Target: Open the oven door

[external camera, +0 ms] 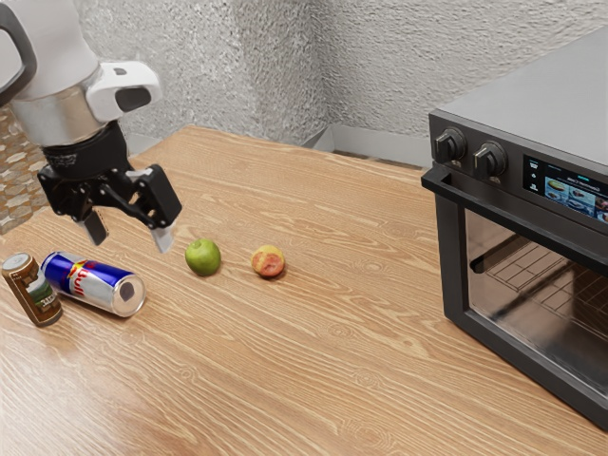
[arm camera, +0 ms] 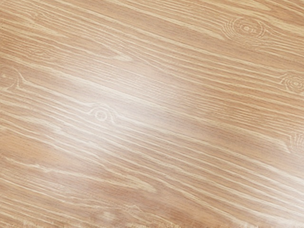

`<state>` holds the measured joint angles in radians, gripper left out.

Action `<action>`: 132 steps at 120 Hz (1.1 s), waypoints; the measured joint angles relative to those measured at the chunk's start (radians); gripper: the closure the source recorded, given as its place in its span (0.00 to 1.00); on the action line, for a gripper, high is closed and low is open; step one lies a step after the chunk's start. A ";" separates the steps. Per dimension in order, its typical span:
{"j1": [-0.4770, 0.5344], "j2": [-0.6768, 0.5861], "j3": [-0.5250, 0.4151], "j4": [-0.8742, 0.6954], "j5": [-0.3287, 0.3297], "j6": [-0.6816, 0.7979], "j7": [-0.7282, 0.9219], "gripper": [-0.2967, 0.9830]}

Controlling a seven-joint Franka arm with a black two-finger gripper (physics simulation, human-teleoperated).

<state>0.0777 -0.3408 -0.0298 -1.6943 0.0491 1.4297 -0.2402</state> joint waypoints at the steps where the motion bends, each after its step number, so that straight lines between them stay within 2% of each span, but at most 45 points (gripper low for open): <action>1: 0.000 -0.001 0.000 -0.003 0.001 -0.002 -0.006 0.23; 8: -0.001 -0.016 0.006 -0.014 0.006 -0.015 -0.049 0.23; 20: -0.007 -0.154 0.018 -0.128 0.039 -0.015 -0.113 0.23; 30: -0.031 -0.210 0.022 -0.202 0.052 0.082 -0.161 0.23; 38: -0.120 -0.227 0.022 -0.226 0.007 0.192 -0.238 0.23; 48: -0.293 -0.239 0.061 -0.243 -0.021 0.308 -0.353 0.23; 63: -0.460 -0.187 0.102 -0.249 -0.063 0.451 -0.529 0.23; 87: -0.587 -0.078 0.105 -0.238 -0.084 0.650 -0.808 0.23; 110: -0.655 -0.046 0.105 -0.237 -0.092 0.772 -1.005 0.23; 132: -0.689 0.059 0.108 -0.211 -0.091 0.876 -1.155 0.23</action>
<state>-0.6116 -0.2813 0.0781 -1.9048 -0.0416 2.3058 -1.3949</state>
